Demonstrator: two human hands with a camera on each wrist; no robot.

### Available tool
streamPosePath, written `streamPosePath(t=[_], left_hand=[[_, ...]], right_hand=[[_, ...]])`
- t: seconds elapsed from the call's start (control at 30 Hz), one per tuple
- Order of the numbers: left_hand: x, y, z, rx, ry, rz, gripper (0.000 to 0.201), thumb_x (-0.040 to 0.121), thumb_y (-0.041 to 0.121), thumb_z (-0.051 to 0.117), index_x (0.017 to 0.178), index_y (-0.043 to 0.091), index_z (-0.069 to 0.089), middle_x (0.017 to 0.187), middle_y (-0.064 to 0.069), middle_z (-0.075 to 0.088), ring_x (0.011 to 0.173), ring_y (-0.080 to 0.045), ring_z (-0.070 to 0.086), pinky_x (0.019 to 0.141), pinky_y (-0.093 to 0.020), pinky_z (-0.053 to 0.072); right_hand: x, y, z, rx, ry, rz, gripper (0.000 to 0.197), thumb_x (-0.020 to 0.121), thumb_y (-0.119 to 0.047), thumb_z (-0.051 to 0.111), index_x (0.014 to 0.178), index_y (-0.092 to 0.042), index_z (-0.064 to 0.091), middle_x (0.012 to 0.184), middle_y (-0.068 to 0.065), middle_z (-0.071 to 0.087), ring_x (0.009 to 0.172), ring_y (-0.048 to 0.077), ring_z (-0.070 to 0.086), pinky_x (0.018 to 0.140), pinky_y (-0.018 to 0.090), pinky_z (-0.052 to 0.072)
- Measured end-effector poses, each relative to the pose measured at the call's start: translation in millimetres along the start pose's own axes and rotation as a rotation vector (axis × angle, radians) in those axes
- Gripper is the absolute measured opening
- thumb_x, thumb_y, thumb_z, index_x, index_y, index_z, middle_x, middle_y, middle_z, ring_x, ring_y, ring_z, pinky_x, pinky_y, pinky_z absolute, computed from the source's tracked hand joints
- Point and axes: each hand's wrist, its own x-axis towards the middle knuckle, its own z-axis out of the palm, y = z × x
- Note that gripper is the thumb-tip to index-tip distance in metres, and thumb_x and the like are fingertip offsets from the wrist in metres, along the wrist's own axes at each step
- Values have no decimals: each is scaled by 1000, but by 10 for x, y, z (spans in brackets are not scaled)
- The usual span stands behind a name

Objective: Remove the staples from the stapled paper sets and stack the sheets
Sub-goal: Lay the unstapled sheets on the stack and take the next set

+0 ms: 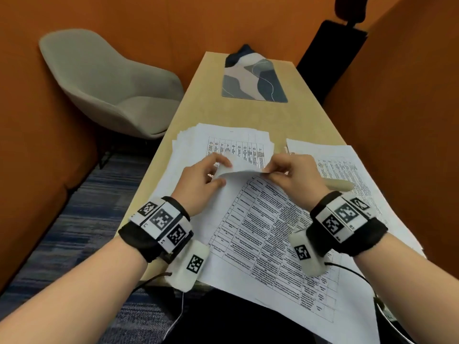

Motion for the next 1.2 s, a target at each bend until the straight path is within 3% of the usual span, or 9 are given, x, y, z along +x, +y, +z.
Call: streamPosePath(t=[0.13,0.23,0.4,0.5,0.6,0.73,0.93,1.07,1.2], left_hand=[[5,24,-19,-32,-72,-49,11,80,19,69,88,26,65,91,-7,70,79,-33,62,77,-41,50],[-14,66,-25,-72,-142,-63,30,74,28,73,101,19,67,94,-5,71,88,-30,66,83,-46,53],[3,117,21,-138,-153,-37,27,75,13,63,99,25,64,101,-9,70,91,-26,68,85,-46,53],[15,88,15,-133,-96,-18,34,81,-2,61,97,28,64,103,-6,70,94,-24,67,88,-48,51],[9,91,0,-169,-65,-10,37,82,-4,60,91,32,63,103,-5,69,96,-23,66,89,-47,51],[6,101,-28,-227,-7,18,38,76,8,68,96,38,55,98,-4,67,92,-29,65,88,-49,51],[81,24,-246,-211,202,-1,34,77,22,73,104,27,52,76,1,61,69,-16,57,66,-14,44],[220,214,-369,-283,253,36,15,83,29,66,89,19,58,88,-9,66,76,-17,62,71,-19,48],[373,714,-395,-466,174,182,23,97,16,46,119,20,52,113,6,63,100,-4,62,85,-26,52]], right_hand=[[-32,33,-15,217,-55,20,21,81,4,65,68,-10,56,65,-6,56,62,-2,51,63,15,44],[25,13,-24,314,-121,45,29,82,3,64,66,-16,48,60,-5,48,54,-3,45,57,12,38],[102,36,45,241,-139,109,24,78,-7,72,68,-21,55,68,-4,56,65,7,52,66,29,45],[79,67,46,62,-19,97,30,70,-21,80,86,-33,58,92,-9,52,80,7,47,72,25,40],[79,116,-37,-16,-138,189,56,67,-28,81,116,-25,55,114,-4,55,103,14,52,89,32,43],[92,127,-163,96,-325,260,19,74,-20,76,90,-10,70,95,15,70,90,31,67,84,48,53],[152,-36,-766,271,-90,132,7,78,-14,68,83,-18,67,72,-8,72,64,5,66,61,16,52],[209,-236,-1201,498,68,62,20,74,-17,63,93,-17,67,85,-7,74,75,9,70,67,21,56],[285,-526,-1331,668,196,-66,19,77,-16,61,95,-17,66,92,-5,74,85,10,69,71,23,55]])
